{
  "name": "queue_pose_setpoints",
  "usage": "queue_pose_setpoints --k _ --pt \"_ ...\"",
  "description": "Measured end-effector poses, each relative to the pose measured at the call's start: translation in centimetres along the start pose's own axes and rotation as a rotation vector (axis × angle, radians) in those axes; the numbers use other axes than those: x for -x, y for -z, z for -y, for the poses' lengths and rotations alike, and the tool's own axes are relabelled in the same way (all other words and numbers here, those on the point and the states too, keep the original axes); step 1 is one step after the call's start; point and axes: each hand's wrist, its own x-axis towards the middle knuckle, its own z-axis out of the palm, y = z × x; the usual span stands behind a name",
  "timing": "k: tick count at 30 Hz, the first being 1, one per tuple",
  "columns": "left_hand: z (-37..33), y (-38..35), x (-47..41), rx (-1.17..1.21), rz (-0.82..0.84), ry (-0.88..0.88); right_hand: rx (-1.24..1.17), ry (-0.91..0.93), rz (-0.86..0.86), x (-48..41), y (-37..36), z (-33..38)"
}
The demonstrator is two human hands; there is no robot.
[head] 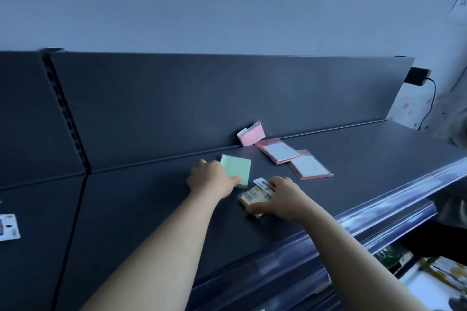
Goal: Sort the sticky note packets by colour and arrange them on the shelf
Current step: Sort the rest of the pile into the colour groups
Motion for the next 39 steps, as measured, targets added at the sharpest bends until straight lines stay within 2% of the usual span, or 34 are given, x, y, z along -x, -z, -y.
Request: queue_pose_setpoints --k 6,11,13,17,25,30,33,39 --pt "0.1 -0.3 -0.3 0.080 0.008 0.107 -0.095 0.053 0.018 -0.3 0.1 0.0" --pt "3.3 0.8 1.1 0.548 -0.105 0.051 -0.313 0.164 -0.065 -0.9 -0.3 0.7" --pt "5.4 1.4 2.1 0.634 -0.168 0.047 -0.409 0.199 -0.080 -1.3 -0.8 1.6" --pt "10.0 2.9 4.7 0.768 -0.276 0.080 -0.426 0.298 -0.090 -1.4 -1.8 4.9" --pt "19.1 8.3 11.3 0.710 -0.671 0.091 -0.540 0.457 -0.046 1.9 -5.1 15.2" --pt "25.2 12.8 14.1 0.565 -0.844 0.202 -0.596 0.527 -0.011 4.6 -7.3 21.6" --pt "29.0 14.8 14.9 0.545 -0.841 0.261 -0.616 0.536 0.004 6.0 -8.6 24.8" --pt "34.5 16.8 14.0 0.473 -0.679 0.305 -0.626 0.510 -0.006 8.2 -10.4 29.2"
